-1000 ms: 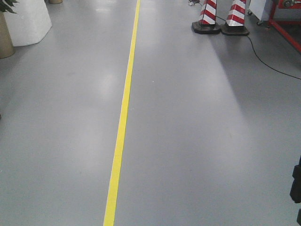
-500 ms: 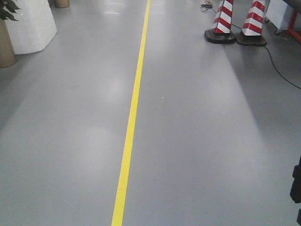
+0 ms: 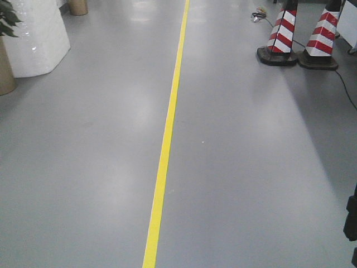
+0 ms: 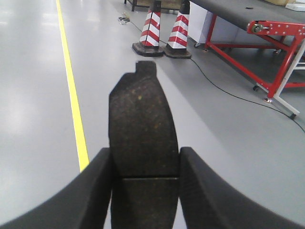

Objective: Move and align brake pads A on conveyor
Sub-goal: 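Drive along the yellow floor line past the red-and-white cones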

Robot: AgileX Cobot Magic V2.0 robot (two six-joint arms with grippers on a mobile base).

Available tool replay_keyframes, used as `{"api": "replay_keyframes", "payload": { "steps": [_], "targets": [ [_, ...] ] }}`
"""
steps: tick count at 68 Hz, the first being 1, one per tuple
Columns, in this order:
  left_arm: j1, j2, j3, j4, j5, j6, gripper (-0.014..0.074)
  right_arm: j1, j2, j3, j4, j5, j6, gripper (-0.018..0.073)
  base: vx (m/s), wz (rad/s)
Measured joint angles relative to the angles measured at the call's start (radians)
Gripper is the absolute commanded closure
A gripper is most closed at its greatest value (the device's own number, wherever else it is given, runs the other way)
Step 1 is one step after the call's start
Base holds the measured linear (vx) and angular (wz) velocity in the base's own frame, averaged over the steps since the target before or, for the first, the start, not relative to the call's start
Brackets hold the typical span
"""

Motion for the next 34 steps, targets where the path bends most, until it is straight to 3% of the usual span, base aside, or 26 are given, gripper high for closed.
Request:
{"api": "replay_keyframes", "payload": {
  "steps": [34],
  "targets": [
    [0.000,0.000,0.000,0.000,0.000,0.000,0.0603,0.000,0.000,0.000,0.000,0.000,0.000,0.0564,0.65,-0.17]
  ]
}}
